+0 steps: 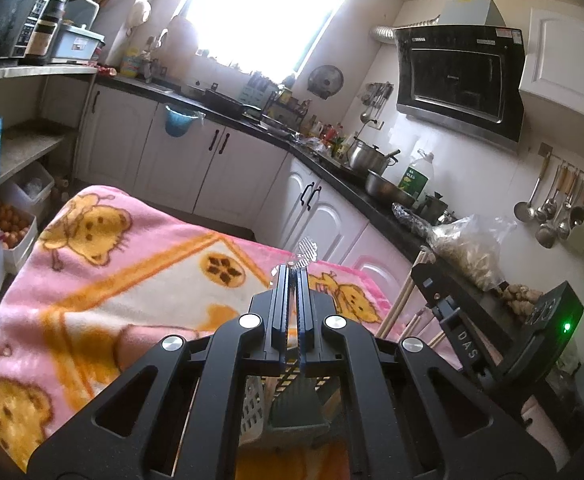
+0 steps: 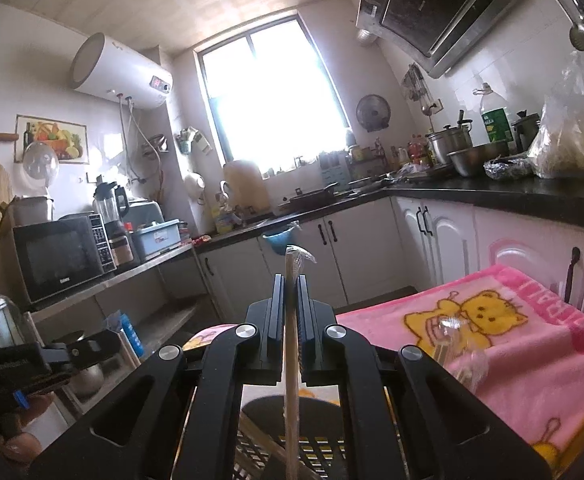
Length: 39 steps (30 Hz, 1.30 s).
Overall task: Organize utensils
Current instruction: 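Lift both held sticks upright and lower them into the green caddy, then open the left tool while the right tool opens, releasing sticks into the caddy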
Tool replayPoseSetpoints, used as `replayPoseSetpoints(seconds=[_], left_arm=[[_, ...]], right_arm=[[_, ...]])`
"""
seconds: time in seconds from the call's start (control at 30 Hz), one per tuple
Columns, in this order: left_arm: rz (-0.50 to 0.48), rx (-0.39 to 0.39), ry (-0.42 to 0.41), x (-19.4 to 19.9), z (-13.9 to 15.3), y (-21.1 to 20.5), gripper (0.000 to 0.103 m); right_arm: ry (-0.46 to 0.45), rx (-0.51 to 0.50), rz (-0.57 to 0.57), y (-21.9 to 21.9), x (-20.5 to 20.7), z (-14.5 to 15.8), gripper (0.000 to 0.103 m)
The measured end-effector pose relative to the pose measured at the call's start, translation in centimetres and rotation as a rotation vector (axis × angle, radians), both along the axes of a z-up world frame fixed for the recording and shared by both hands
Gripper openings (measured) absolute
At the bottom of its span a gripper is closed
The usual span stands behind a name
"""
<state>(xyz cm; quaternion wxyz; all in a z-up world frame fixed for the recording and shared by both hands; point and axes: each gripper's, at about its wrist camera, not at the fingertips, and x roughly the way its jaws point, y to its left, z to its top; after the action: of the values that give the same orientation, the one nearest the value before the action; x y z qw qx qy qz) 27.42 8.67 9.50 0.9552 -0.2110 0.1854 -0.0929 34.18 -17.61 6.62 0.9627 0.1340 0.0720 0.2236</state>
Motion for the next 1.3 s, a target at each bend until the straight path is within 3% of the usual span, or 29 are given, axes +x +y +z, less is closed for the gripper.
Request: replayPoseSetpoints(seconds=[0.23, 0.57, 1.17, 1.3], left_arm=[[-0.006, -0.007, 0.023, 0.1, -1.1, -0.1, 0.000], [-0.009, -0.004, 0.049, -0.6, -2.5, -0.3, 0.000], [-0.014, -0.023, 0.078, -1.2, -3.3, -0.4, 0.000], [-0.013, -0.023, 0.078, -1.3, -3.3, -0.4, 0.000]], right_arm=[[-0.049, -0.023, -0.035, 0.5, -1.3, -1.3, 0.006], [-0.034, -0.052, -0.019, 1.2, -2.7, -3.5, 0.006], [-0.024, -0.070, -0.065, -0.2, -3.7, -4.0, 0.007], [-0.007, -0.064, -0.051, -0.5, -3.9, -3.9, 0.015]])
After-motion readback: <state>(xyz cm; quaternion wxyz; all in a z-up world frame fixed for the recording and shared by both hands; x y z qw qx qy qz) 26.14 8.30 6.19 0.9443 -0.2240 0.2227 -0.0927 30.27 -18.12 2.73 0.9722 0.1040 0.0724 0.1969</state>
